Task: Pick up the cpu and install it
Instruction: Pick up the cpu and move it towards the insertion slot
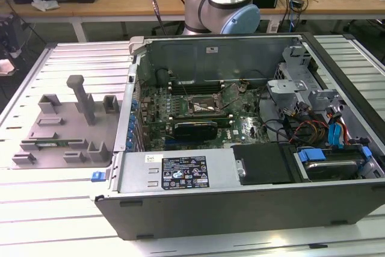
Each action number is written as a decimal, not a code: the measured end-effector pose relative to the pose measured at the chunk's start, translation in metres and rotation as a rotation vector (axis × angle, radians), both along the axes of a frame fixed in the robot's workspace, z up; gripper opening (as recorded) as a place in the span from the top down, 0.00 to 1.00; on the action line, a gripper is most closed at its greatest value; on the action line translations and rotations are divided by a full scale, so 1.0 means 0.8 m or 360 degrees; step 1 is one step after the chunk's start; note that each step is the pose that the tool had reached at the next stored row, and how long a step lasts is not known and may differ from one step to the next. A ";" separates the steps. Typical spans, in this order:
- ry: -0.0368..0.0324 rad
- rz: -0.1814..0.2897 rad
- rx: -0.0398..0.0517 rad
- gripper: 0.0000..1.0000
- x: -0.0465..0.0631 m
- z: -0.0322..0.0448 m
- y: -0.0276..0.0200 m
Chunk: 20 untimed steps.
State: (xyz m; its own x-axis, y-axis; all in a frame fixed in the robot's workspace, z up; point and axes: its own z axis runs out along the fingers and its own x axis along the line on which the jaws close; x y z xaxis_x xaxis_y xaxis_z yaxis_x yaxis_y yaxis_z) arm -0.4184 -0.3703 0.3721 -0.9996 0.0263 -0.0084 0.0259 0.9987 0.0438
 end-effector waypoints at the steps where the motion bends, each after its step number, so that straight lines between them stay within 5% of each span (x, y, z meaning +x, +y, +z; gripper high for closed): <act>1: 0.0000 0.0000 0.0000 0.46 0.000 0.0025 0.0000; 10: 0.0000 0.0000 0.0000 0.46 0.001 0.0339 0.0000; 13: 0.0000 0.0000 0.0000 0.46 0.001 0.0342 0.0000; 20: 0.0000 0.0000 0.0000 0.46 0.029 0.0342 0.0000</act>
